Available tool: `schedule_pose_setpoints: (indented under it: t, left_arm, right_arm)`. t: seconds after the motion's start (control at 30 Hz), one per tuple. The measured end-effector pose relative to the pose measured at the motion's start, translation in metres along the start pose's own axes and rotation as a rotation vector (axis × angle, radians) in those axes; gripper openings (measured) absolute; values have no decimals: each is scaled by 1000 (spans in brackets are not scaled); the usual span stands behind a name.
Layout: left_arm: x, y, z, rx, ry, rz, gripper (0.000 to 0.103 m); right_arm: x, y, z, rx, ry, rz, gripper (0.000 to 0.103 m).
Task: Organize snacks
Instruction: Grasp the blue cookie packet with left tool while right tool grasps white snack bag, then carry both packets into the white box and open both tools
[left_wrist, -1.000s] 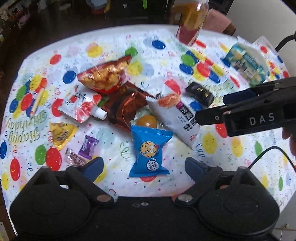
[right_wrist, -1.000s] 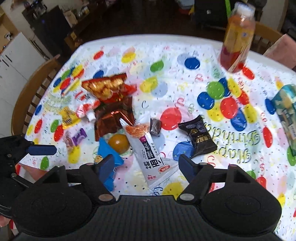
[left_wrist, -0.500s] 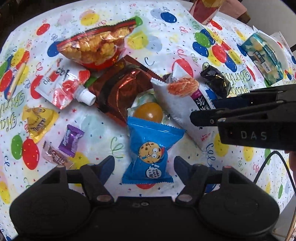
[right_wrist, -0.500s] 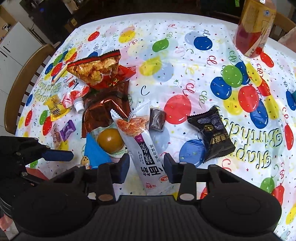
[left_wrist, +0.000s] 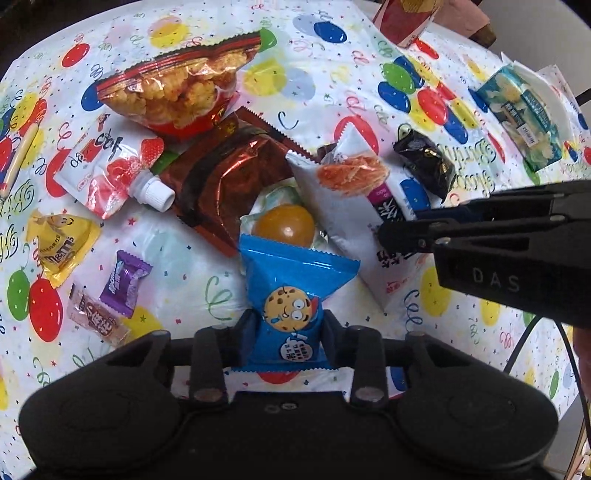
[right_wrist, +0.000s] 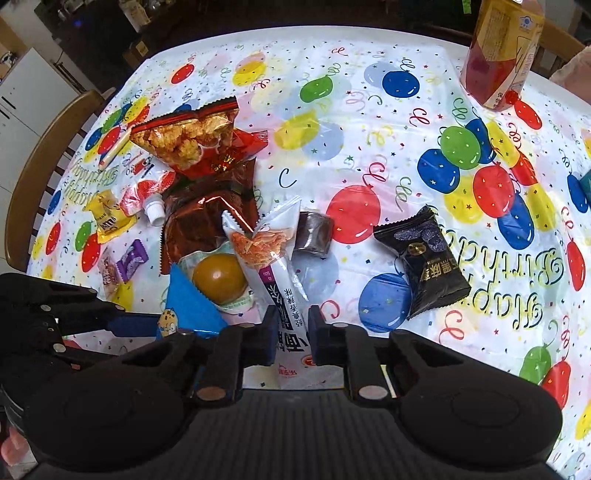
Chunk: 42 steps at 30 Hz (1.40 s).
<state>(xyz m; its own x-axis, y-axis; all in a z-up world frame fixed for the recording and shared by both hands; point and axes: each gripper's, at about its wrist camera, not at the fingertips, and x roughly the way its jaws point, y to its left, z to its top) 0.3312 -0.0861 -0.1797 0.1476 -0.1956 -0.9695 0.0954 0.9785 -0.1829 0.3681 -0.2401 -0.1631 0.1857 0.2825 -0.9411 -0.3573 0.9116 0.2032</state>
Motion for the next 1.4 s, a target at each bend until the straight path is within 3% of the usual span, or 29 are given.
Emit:
schedule_pose_setpoints:
  t: [0.33, 0.73, 1.4]
  left_arm:
    - [-27, 9, -4, -38, -61, -18, 32]
    - [-78, 21, -22, -48, -128, -31, 32]
    - [-155, 22, -101, 3, -201, -68, 32]
  right_arm:
    - [-25, 11, -6, 20, -57, 10, 5]
    - [-83, 28, -21, 41, -144, 34, 4]
    - [-169, 88, -98, 8, -229, 85, 4]
